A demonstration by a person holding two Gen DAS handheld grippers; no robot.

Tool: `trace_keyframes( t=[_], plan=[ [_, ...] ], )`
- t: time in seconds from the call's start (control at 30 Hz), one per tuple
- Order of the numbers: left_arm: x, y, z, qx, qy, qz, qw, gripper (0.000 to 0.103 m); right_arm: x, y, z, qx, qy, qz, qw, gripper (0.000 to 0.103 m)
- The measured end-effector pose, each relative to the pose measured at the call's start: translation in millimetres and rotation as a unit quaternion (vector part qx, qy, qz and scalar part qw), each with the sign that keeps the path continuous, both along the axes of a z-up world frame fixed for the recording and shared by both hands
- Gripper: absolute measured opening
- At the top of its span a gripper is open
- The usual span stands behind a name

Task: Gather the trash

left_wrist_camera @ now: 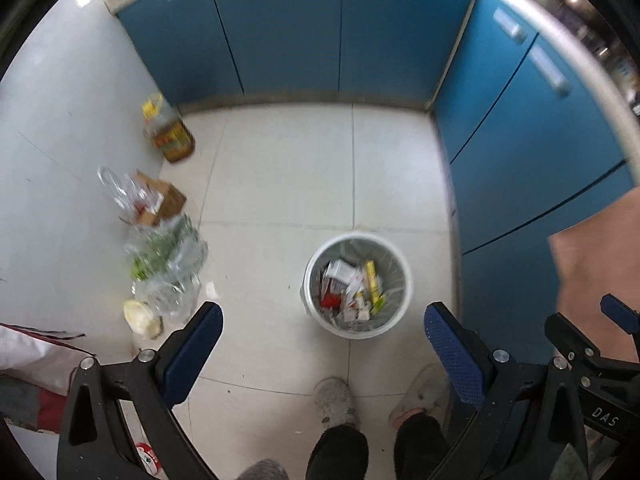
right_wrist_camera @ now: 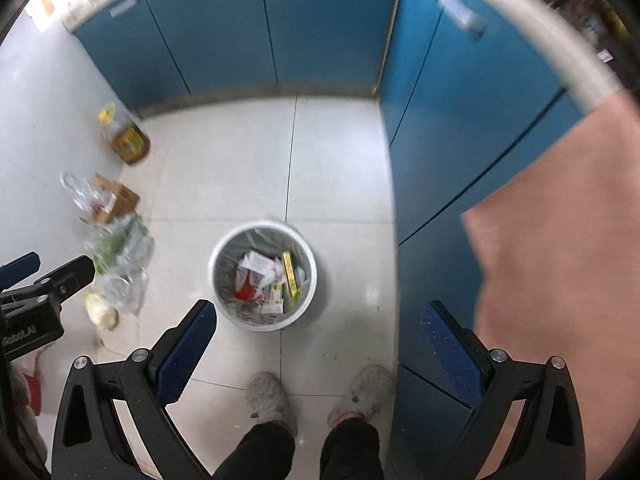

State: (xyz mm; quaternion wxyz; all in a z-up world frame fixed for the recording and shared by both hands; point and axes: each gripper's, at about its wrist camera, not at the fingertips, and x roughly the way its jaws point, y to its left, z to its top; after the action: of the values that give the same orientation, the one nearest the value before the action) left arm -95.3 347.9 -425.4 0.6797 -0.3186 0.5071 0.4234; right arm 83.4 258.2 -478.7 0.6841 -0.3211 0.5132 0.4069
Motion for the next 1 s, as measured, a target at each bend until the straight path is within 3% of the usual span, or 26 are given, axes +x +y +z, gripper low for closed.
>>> trace_keyframes(
  t=[0.23, 0.37, 0.47, 0.6, 0.73, 1.0],
  plan=[
    [-14.0, -45.2, 142.9, 0.049, -0.037, -0.014, 0.9980, 0.103, -18.4, -51.4, 176.6, 0.066, -0.029, -0.005, 0.997, 0.103],
    [-21.7, -76.7, 208.0, 0.071, -0.054, -0.018, 0.9959, 0.103, -32.5, -82.3, 249.6, 0.099, -0.038, -0.002, 0.994, 0.103],
    [-26.7, -99.5, 241.4, 0.094, -0.059, -0.009, 0.9938, 0.103, -38.6, -108.6, 298.3, 0.125, -0.038, 0.003, 0.991, 0.103],
    [-31.8, -136.2, 285.0, 0.124, -0.068, 0.013, 0.9899, 0.103, -42.4, -137.5, 344.8, 0.156, -0.034, 0.015, 0.987, 0.103],
    [-33.5, -164.6, 309.3, 0.129, -0.069, 0.027, 0.9888, 0.103, -46.3, -163.9, 372.1, 0.169, -0.030, 0.032, 0.985, 0.103],
    [-40.5, -196.6, 326.6, 0.108, -0.080, 0.031, 0.9904, 0.103, -50.2, -202.1, 390.0, 0.167, -0.014, 0.038, 0.985, 0.103]
  ],
)
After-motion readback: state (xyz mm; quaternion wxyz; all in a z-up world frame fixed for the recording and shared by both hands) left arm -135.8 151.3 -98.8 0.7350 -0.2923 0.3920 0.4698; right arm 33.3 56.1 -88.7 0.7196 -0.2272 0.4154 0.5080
